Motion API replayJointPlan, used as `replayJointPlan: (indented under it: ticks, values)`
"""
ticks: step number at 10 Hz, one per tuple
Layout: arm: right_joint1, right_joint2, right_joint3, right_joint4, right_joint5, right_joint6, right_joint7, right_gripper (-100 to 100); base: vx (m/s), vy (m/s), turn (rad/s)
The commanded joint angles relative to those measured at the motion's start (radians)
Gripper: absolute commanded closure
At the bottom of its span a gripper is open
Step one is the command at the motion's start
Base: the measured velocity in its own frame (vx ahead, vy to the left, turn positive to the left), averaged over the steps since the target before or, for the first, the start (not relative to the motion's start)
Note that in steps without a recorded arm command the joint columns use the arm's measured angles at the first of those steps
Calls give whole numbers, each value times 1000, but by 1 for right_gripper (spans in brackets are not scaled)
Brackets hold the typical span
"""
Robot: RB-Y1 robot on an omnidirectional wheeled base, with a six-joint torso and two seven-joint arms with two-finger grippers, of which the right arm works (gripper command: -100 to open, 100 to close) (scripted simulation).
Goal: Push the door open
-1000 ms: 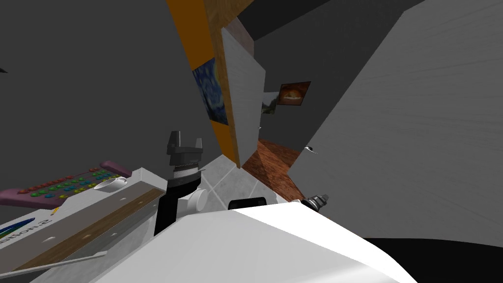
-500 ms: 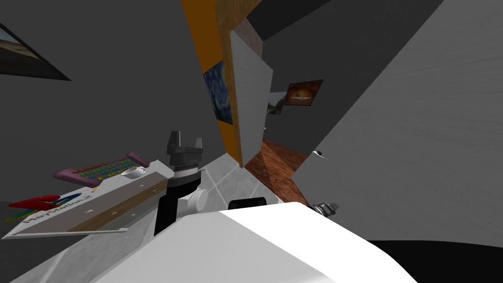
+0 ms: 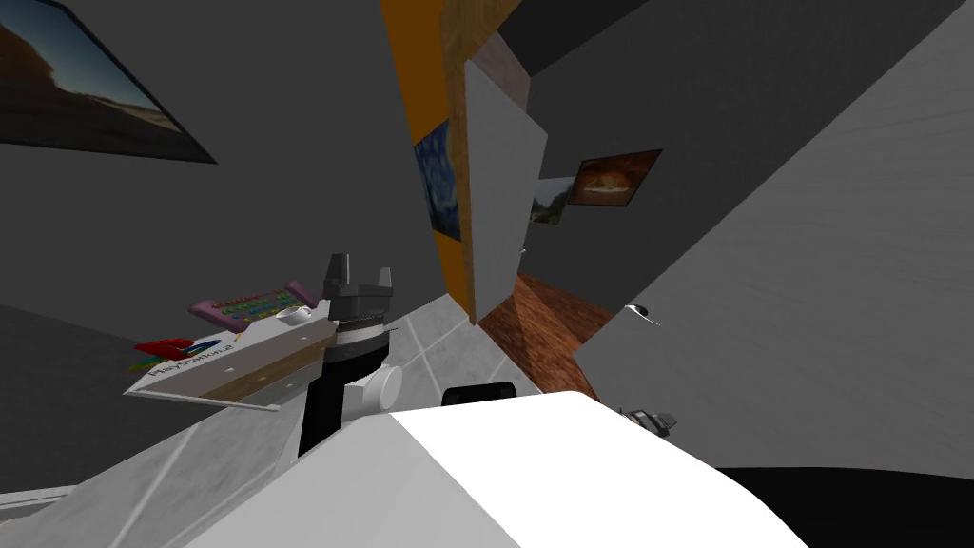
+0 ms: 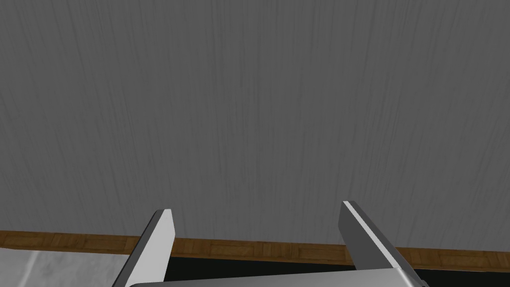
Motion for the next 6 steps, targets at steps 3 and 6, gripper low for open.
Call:
replayJointPlan:
  ticks: [3,6]
  values:
    - [17,-10,-55,17,-7,-7,-8,-100,23,-63,163]
    - [26,-10,-80,15,-10,-6,-9,-100,14,-38,90]
